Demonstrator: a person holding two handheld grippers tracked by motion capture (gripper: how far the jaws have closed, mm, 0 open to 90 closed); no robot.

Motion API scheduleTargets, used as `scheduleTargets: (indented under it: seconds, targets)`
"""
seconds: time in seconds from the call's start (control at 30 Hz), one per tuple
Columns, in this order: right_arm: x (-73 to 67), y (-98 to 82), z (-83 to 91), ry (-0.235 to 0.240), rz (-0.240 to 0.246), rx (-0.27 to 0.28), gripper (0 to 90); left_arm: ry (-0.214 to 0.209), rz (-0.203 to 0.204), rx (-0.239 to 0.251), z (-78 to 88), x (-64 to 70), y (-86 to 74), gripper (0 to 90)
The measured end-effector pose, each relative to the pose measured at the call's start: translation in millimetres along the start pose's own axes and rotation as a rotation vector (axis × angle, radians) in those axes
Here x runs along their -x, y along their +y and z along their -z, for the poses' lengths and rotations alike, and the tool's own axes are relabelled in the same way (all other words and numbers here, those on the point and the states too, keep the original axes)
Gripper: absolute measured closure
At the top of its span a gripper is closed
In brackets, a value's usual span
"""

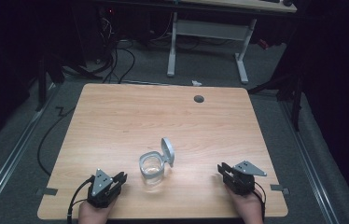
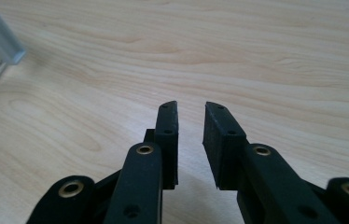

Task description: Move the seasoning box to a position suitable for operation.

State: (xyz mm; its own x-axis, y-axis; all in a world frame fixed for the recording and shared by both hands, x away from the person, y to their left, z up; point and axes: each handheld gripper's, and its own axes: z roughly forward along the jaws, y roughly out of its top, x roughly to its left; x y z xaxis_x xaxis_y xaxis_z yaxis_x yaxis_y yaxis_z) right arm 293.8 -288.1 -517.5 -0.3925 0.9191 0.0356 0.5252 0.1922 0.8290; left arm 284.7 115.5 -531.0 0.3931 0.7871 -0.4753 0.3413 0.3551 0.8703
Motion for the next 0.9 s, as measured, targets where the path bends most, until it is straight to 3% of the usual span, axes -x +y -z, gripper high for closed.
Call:
scheduleTargets:
  seconds: [0.13, 0.33, 0.47, 0.83, 0.9]
  targets:
    - [-2.5, 0.4, -3.5, 0.023, 0.003, -0.015, 77.4, -0.013, -0.01, 0.003, -1.2, 10.4, -0.9, 88.8]
    - [-7.4, -0.3, -6.0, 0.02, 0.038, -0.038, 83.7, -0.022, 0.015, 0.0, -4.1, 19.2, -4.2, 90.0]
    - [-7.0, 0.7, -5.5, 0.029, 0.039, -0.033, 86.4, -0.03, -0.011, -0.018, -7.7, 26.0, -9.6, 90.0]
    - [-2.3, -1.1, -2.1, 0.018, 0.03, -0.032, 85.9, -0.042, -0.032, -0.042, -15.5, 40.6, -16.7, 90.0]
    - [-1.3, -1.4, -1.6, 0.019, 0.031, -0.031, 85.5, -0.045, -0.021, -0.041, -15.2, 43.0, -16.7, 90.0]
